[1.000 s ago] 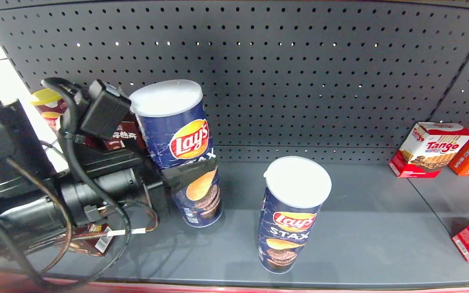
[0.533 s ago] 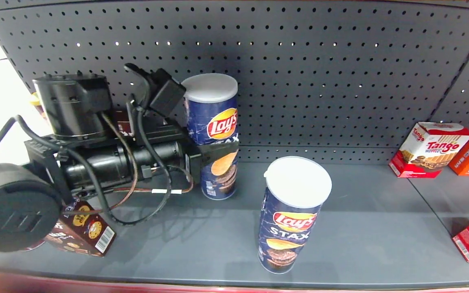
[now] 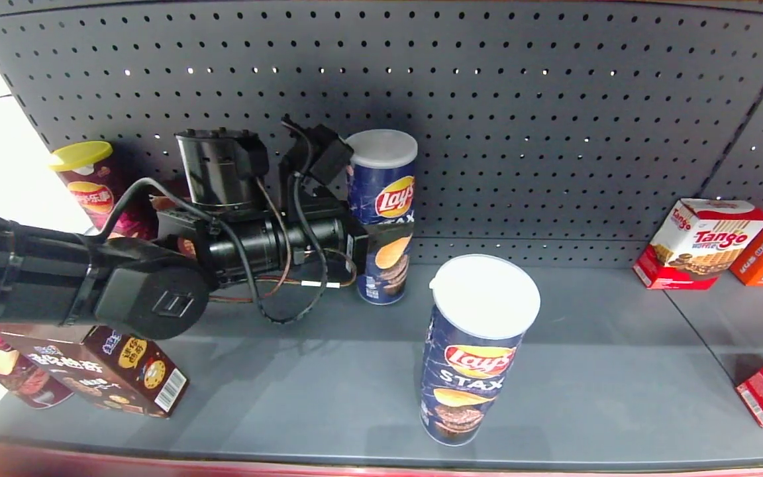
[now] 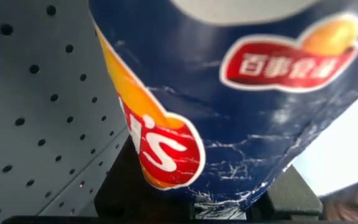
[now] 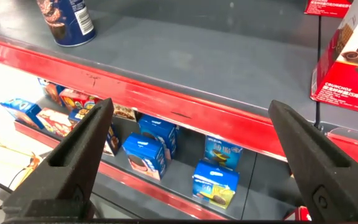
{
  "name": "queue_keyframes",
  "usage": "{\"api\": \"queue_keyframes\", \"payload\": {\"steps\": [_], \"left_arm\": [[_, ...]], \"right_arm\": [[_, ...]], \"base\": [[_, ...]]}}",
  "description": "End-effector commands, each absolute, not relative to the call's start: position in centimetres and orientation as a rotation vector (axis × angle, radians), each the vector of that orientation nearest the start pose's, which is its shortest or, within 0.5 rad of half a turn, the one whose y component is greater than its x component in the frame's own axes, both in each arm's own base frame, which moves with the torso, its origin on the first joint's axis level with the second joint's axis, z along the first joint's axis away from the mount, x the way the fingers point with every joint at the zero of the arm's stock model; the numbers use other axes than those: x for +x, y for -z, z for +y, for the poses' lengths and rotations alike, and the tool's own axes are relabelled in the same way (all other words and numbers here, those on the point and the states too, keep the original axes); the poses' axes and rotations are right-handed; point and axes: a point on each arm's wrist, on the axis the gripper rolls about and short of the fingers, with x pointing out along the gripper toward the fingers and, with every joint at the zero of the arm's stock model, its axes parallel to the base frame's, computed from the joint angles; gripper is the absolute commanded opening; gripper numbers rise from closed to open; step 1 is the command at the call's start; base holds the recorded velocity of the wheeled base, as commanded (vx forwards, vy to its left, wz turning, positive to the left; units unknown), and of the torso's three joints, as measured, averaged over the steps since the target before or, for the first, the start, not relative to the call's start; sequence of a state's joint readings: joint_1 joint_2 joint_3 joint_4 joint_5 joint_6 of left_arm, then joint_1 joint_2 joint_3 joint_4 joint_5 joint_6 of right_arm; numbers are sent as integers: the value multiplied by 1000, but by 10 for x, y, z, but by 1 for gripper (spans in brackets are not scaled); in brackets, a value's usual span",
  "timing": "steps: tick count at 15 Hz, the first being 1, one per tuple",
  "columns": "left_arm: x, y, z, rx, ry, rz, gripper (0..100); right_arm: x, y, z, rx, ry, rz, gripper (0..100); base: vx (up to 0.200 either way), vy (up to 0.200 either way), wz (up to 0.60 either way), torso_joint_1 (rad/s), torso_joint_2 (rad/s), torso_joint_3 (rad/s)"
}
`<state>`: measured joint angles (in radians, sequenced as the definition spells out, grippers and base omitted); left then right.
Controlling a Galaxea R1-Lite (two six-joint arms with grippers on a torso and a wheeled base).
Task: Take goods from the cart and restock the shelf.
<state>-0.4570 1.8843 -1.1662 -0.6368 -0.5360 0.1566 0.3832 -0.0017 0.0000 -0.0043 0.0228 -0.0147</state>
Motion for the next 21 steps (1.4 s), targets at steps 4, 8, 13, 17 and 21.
{"api": "queue_keyframes", "payload": {"steps": [4, 8, 13, 17, 21], "left_arm": [[358, -206, -189, 140, 998, 10, 0], [364, -202, -197, 140, 1010, 6, 0], [363, -200, -203, 136, 1080, -2, 0], [360, -201, -205, 138, 1105, -6, 0], [356, -194, -208, 137, 1117, -3, 0]], "right_arm": [[-21, -76, -8, -14, -406, -9, 100], [-21, -76, -8, -14, -406, -8, 100], [-21, -76, -8, -14, -406, -9, 100], [-21, -76, -8, -13, -406, -7, 100], [-21, -76, -8, -13, -406, -7, 100]], "base": [[0, 0, 0, 0, 0, 0], [0, 0, 0, 0, 0, 0], [0, 0, 0, 0, 0, 0], [0, 0, 0, 0, 0, 0], [0, 0, 0, 0, 0, 0]]}}
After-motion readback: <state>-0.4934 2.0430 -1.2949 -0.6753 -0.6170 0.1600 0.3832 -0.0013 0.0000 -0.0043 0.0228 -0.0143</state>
